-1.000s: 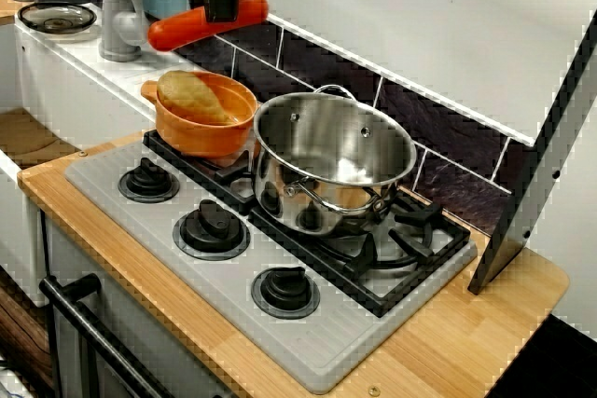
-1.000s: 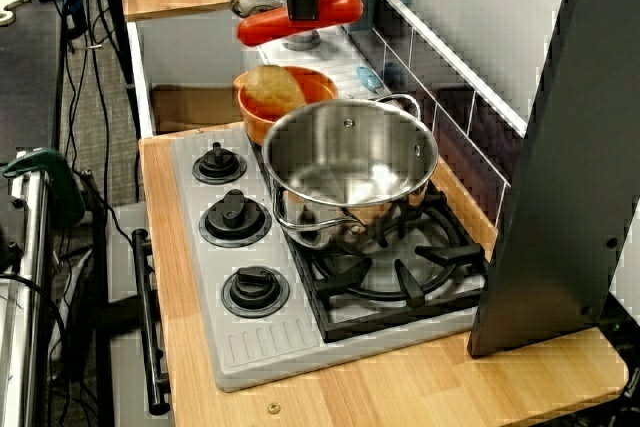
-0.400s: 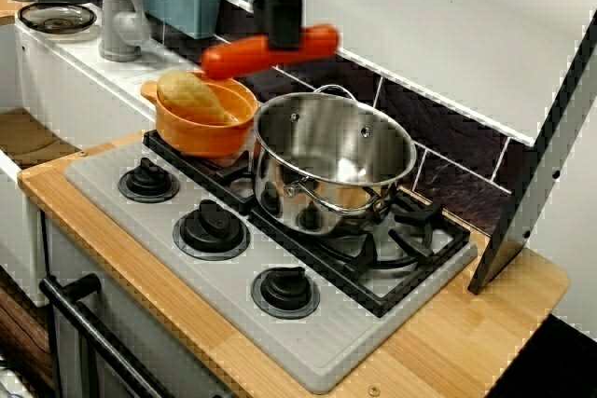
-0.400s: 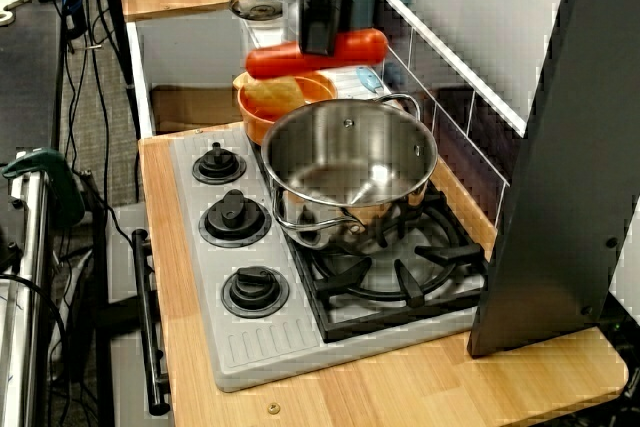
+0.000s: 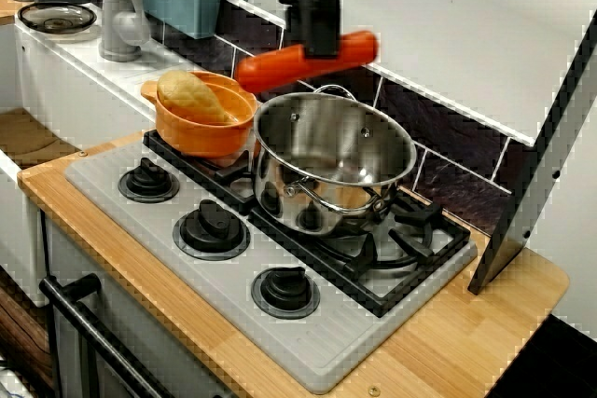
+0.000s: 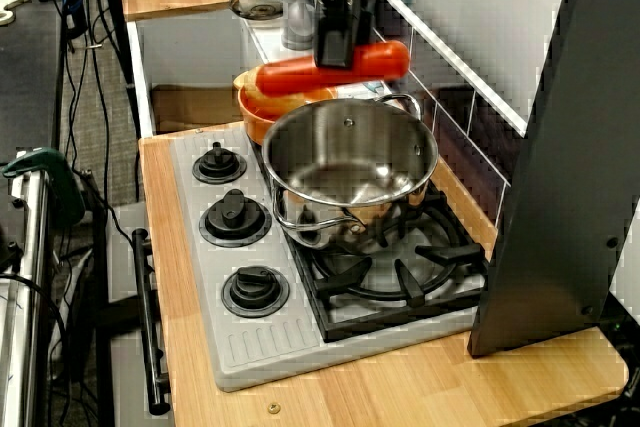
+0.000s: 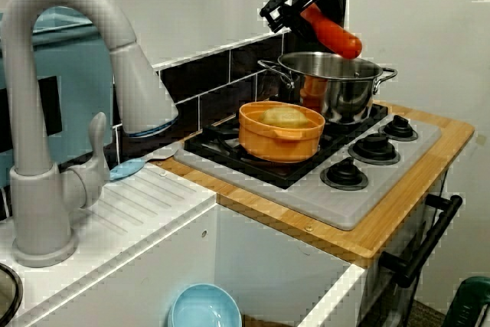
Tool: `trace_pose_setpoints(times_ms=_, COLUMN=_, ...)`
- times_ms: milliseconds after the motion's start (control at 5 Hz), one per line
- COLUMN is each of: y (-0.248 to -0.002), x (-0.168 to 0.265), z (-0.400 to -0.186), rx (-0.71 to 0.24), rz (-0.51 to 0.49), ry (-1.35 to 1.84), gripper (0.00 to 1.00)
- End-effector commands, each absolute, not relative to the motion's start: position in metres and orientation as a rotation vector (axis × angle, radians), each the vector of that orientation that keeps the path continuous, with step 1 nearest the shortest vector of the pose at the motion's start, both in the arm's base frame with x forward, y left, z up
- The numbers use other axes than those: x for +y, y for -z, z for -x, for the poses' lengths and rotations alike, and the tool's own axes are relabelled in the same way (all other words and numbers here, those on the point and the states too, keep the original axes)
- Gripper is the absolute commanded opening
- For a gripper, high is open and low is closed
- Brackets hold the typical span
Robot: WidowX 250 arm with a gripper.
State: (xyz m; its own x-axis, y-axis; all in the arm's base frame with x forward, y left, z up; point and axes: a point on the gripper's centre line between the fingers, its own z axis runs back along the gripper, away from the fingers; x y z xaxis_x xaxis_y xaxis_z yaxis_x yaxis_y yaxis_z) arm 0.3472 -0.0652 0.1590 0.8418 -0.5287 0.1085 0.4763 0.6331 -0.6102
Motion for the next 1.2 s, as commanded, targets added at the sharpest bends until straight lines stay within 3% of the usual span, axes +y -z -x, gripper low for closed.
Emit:
trace_pose_setpoints(times_ms=0, y=-0.168, x=-0.106, z=-0.350, rx=0.026, rz=0.716, ry=0.574, gripper=0.00)
trace_pose_setpoints(times_ms=400, y=-0.157, x=-0.120, z=-0.355, rx=-0.002, rz=0.752, ry=0.560, gripper=0.00)
trace_pose_setpoints(times_ms=1000, y=-0.168, x=-0.117, z=-0.380, rx=-0.101, rz=0.748, ry=0.505, gripper=0.00)
